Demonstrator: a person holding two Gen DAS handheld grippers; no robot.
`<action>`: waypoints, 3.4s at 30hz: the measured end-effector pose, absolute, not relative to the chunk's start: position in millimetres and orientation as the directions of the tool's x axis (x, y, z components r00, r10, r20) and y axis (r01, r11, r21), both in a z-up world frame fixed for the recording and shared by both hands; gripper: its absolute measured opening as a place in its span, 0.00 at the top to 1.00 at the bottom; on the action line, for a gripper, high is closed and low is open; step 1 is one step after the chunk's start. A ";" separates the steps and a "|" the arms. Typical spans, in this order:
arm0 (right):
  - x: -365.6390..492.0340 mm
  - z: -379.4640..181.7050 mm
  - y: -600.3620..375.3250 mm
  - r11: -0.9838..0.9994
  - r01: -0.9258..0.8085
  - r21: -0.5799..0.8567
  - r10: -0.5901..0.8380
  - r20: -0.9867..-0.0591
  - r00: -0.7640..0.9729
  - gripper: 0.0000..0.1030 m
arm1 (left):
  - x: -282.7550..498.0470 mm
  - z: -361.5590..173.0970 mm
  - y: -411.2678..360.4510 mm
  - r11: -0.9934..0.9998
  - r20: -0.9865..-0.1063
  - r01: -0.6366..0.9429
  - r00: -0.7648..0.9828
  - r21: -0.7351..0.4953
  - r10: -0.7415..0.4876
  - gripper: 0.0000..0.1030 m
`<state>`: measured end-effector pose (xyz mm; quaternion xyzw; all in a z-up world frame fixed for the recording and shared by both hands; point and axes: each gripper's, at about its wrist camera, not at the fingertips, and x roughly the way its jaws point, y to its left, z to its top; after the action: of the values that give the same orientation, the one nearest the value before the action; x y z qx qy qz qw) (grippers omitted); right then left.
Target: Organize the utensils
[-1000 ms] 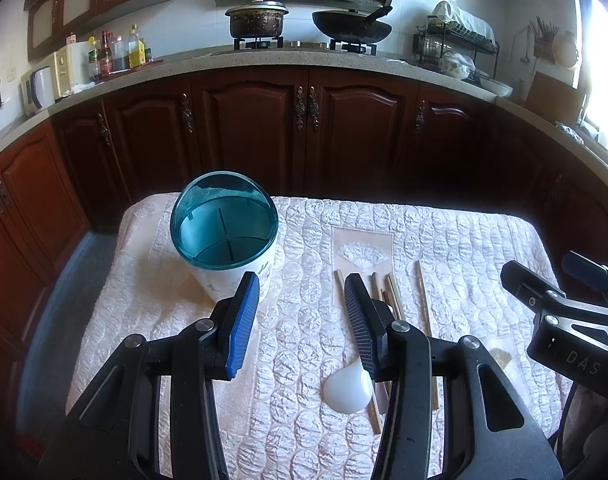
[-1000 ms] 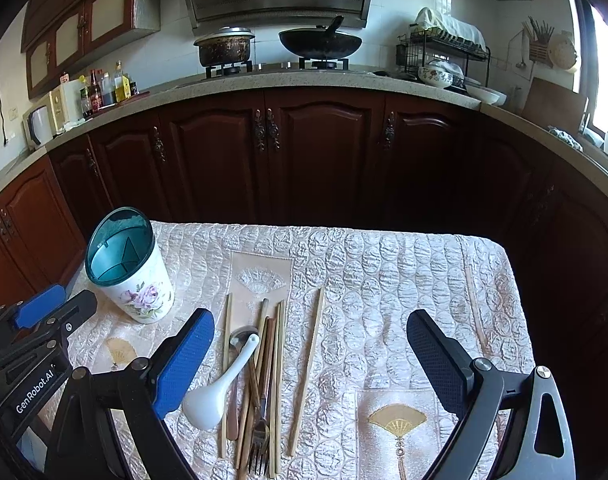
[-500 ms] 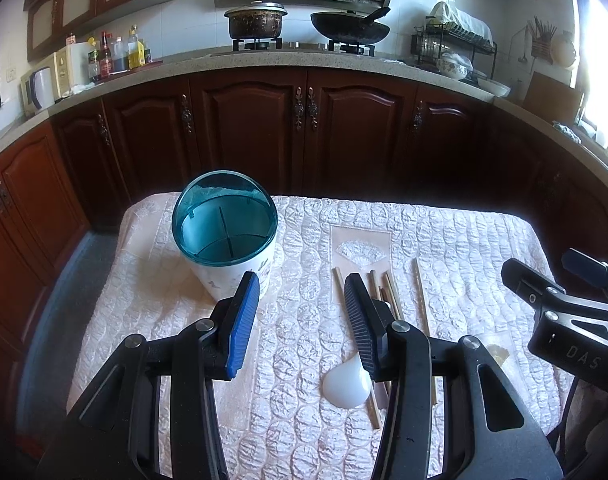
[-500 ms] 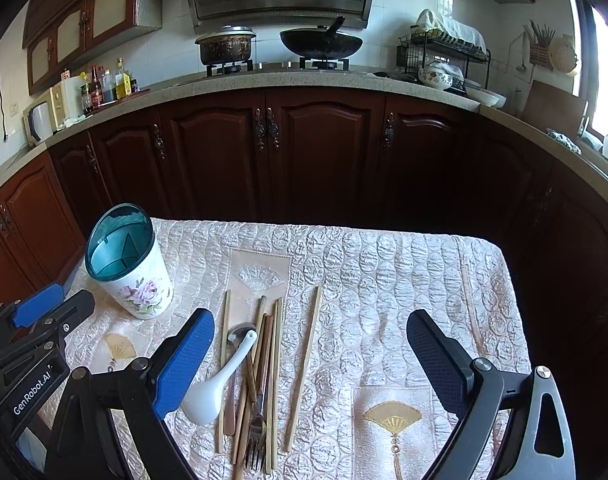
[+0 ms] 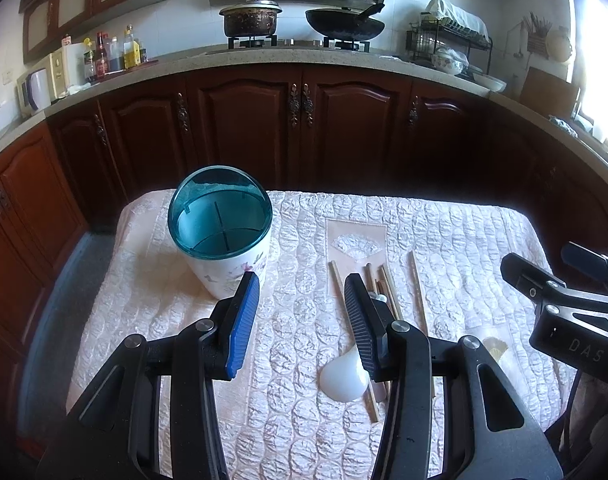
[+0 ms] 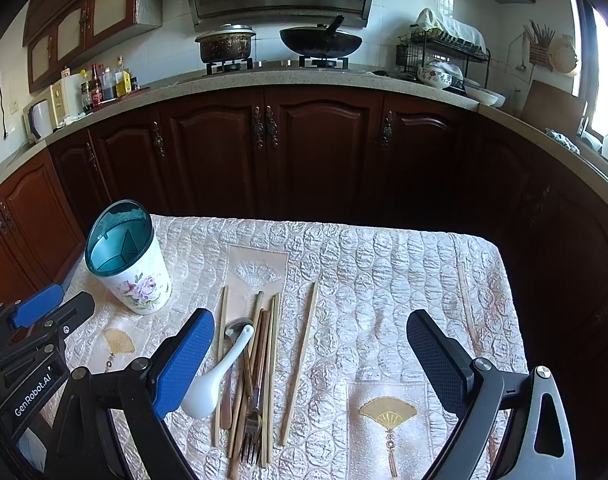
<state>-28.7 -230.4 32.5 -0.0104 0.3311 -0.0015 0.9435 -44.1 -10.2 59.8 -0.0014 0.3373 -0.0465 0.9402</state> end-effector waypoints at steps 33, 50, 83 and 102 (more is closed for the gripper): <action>-26.8 24.2 -229.3 0.999 -0.030 0.011 0.030 -0.649 0.760 0.07 | -41.8 50.3 -19.9 0.993 -0.653 0.115 0.750 -0.032 -0.108 0.57; -14.5 2.8 -239.1 0.999 -0.026 0.042 0.048 -0.687 0.726 0.07 | -27.4 31.4 -31.0 0.988 -0.692 0.145 0.710 -0.042 -0.134 0.57; 100.5 -97.1 -279.5 0.985 -0.095 0.142 0.171 -0.814 0.556 0.40 | 85.3 -70.5 -96.8 0.878 -0.878 0.454 0.344 -0.154 -0.332 0.71; 143.7 -112.3 -272.0 0.983 -0.084 0.163 0.183 -0.837 0.515 0.40 | 97.4 -70.3 -102.6 0.883 -0.879 0.451 0.359 -0.130 -0.313 0.87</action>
<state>143.7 -272.0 -112.3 0.0510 0.4864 0.0768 0.8689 97.4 -102.6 -70.3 0.0667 0.5160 -0.2323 0.8218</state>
